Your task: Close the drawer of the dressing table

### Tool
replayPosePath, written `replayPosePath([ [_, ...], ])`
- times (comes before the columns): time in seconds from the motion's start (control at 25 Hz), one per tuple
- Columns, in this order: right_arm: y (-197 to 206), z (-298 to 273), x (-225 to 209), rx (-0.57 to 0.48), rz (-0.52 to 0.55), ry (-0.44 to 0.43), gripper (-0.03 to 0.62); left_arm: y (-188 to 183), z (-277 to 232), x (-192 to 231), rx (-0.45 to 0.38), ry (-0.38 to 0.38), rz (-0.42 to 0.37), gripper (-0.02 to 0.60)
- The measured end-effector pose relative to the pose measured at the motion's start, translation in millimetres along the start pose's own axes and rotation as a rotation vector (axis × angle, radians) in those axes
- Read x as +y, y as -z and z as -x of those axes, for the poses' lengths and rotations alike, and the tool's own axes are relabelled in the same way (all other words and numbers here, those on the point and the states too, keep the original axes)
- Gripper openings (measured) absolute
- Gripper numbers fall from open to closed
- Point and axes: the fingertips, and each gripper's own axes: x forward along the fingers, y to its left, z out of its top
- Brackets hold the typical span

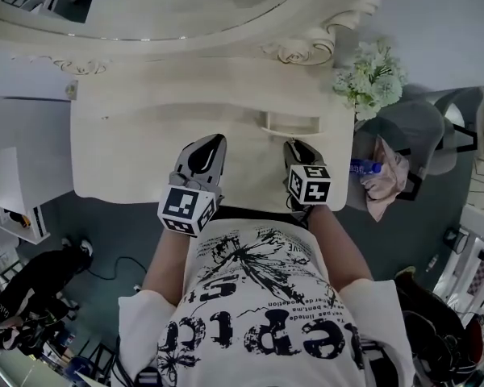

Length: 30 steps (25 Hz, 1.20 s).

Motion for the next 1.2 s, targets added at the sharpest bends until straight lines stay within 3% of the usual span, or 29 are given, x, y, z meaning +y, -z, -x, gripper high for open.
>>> replayPosePath([
  [1.2, -53.5, -35.5, -17.6, -0.001, 0.079, -0.004, 0.104, -17.9, -3.6, 10.2, -0.026, -0.086, -0.015, 0.02],
])
